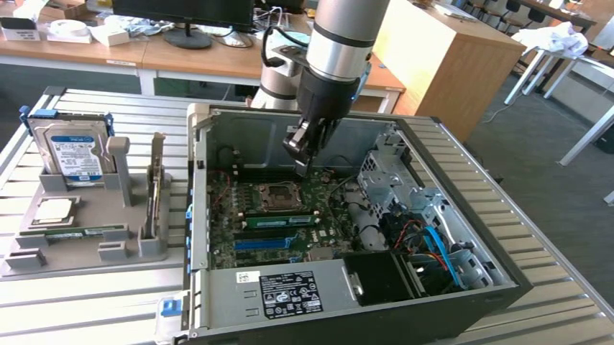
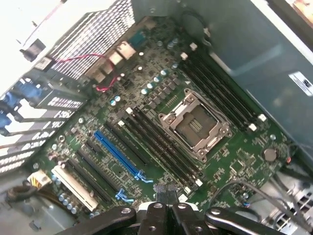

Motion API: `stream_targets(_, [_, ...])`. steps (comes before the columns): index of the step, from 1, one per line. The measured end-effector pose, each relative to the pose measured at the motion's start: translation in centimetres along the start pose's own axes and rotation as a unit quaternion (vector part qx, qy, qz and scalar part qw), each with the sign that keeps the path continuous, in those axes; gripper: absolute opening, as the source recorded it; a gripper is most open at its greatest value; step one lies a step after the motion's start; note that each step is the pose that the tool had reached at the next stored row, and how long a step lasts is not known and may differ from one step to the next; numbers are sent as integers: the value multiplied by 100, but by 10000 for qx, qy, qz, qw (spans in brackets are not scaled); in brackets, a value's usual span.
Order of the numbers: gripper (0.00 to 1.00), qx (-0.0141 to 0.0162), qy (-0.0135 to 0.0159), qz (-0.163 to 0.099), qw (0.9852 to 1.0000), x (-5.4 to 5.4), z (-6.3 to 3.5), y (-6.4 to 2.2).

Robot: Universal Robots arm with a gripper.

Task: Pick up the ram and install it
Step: 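Press down the ram until it locks into place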

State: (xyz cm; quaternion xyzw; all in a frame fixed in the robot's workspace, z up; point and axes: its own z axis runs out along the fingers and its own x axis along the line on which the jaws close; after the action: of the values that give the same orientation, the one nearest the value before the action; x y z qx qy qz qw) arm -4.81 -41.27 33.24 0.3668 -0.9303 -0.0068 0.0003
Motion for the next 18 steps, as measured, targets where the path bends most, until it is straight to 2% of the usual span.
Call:
stream_targets(5, [10,2,-5,401,9992,0,3,0])
stream_targets(9, [10,3,-9,719,9974,0,5,0])
stream_targets(14, [10,5,-14,1121,9937,0,8,0])
stream_targets(18, [10,7,-18,1445,9895,0,11,0])
